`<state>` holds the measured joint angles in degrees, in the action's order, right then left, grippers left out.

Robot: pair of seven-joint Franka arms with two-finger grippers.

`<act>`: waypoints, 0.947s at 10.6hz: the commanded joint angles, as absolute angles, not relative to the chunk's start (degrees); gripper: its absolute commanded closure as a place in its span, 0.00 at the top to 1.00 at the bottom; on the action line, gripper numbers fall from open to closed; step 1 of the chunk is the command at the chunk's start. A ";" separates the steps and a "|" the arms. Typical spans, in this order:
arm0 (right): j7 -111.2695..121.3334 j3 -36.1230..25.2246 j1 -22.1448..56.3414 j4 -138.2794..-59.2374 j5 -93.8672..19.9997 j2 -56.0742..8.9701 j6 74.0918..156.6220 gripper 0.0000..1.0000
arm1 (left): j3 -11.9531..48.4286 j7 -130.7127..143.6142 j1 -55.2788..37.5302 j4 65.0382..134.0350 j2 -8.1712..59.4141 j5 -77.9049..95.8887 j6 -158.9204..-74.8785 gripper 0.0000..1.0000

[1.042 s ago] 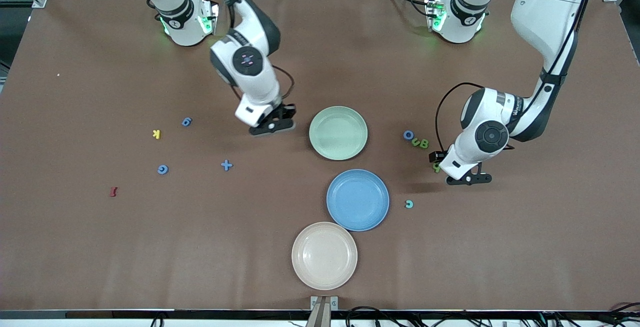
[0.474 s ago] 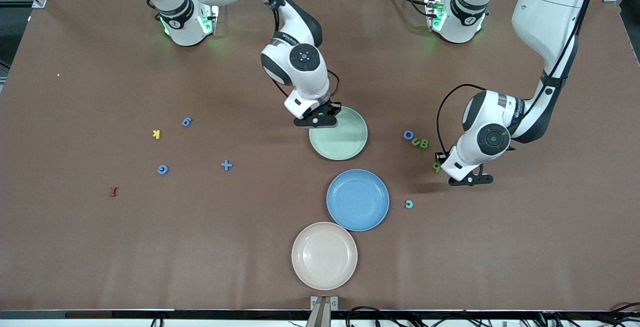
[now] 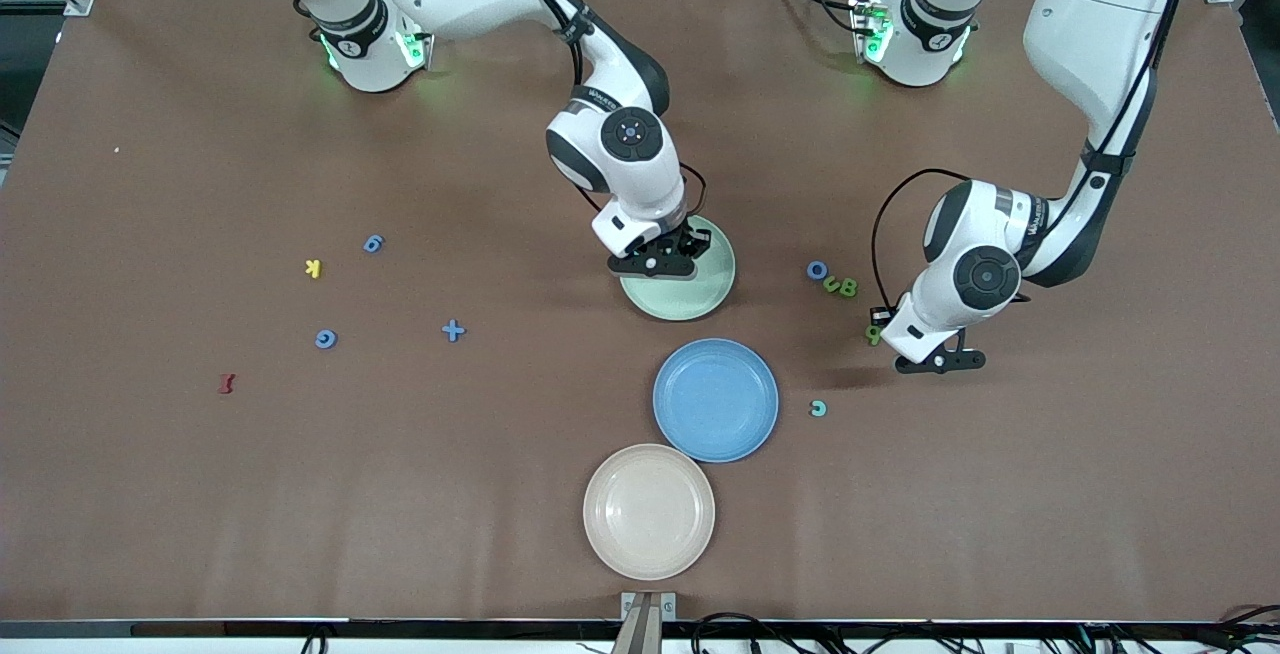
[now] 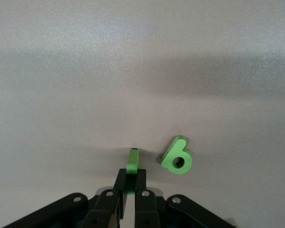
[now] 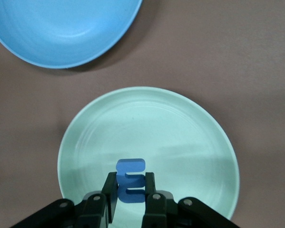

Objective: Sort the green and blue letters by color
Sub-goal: 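Lift the E with the right gripper while the left gripper grasps green i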

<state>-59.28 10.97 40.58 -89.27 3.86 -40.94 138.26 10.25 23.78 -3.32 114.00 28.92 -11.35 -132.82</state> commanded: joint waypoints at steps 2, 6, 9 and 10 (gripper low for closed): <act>-61.17 9.67 42.54 -84.99 2.99 -44.47 138.51 0.00 | 10.20 25.74 -3.08 113.64 27.43 -11.95 -133.16 0.00; -61.70 9.58 42.63 -85.08 0.88 -45.44 141.86 0.00 | 14.05 34.15 -3.60 113.38 23.47 -10.72 -131.40 0.00; -61.79 9.58 42.54 -84.82 0.36 -45.53 141.94 0.00 | 20.72 48.30 -4.30 111.45 23.29 -10.81 -131.40 0.00; -62.31 9.41 42.54 -84.21 -0.95 -45.61 142.47 0.00 | 21.61 51.38 -5.09 110.14 23.47 -10.81 -131.31 0.00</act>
<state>-60.56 10.13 41.81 -86.70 1.18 -44.42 141.79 19.35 44.01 -3.86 112.18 23.94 -11.23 -132.42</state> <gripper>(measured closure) 0.731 0.899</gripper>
